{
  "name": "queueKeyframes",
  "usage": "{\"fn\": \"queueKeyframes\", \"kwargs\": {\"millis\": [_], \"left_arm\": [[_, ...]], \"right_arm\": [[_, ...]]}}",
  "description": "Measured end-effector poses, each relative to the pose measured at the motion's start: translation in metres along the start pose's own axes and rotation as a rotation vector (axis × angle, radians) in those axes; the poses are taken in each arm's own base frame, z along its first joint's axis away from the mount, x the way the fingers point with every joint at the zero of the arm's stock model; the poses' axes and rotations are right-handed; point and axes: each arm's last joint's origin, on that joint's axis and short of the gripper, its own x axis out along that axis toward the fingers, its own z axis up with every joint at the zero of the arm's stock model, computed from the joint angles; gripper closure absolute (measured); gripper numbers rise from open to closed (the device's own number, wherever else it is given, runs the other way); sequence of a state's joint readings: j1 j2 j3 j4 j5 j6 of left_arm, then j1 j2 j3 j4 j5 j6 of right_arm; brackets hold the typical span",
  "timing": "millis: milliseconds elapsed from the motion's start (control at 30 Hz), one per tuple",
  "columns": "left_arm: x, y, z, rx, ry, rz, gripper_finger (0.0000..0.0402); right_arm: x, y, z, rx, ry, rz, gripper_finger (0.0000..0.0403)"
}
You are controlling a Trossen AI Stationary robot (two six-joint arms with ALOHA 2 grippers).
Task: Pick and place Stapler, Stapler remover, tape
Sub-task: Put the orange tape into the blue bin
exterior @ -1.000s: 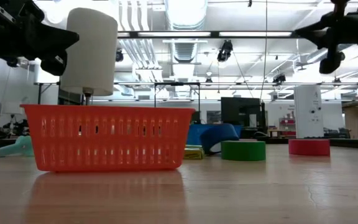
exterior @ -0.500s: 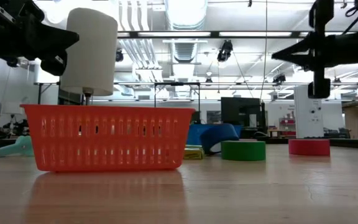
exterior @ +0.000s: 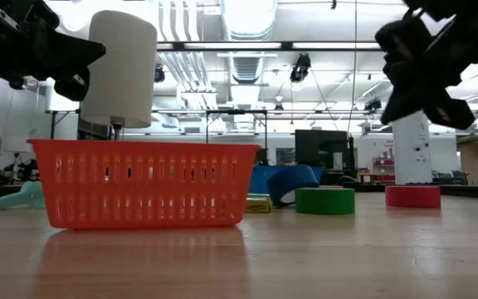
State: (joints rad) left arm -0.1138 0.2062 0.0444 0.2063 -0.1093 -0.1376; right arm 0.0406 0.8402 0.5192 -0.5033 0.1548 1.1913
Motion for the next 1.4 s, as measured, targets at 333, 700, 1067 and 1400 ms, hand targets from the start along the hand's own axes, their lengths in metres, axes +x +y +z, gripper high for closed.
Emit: {"fn": "queueKeyframes", "kwargs": {"millis": [333,700,1067,1400], "left_arm": [[0.000,0.000,0.000,0.000,0.002,0.000,0.0378],[0.000,0.000,0.000,0.001,0.004,0.001,0.0378],[0.000,0.000,-0.001,0.001,0.007,0.001,0.0378],[0.000,0.000,-0.001,0.001,0.007,0.001,0.0378]], "right_arm": [[0.012,-0.002,0.004,-0.048,0.123,-0.140,0.0264],[0.020,0.006,0.005,-0.125,0.190,-0.186,0.0188],[0.050,-0.006,-0.003,-0.260,0.303,-0.351,0.0209],[0.079,-0.012,-0.010,-0.319,0.372,-0.428,0.0230]]}}
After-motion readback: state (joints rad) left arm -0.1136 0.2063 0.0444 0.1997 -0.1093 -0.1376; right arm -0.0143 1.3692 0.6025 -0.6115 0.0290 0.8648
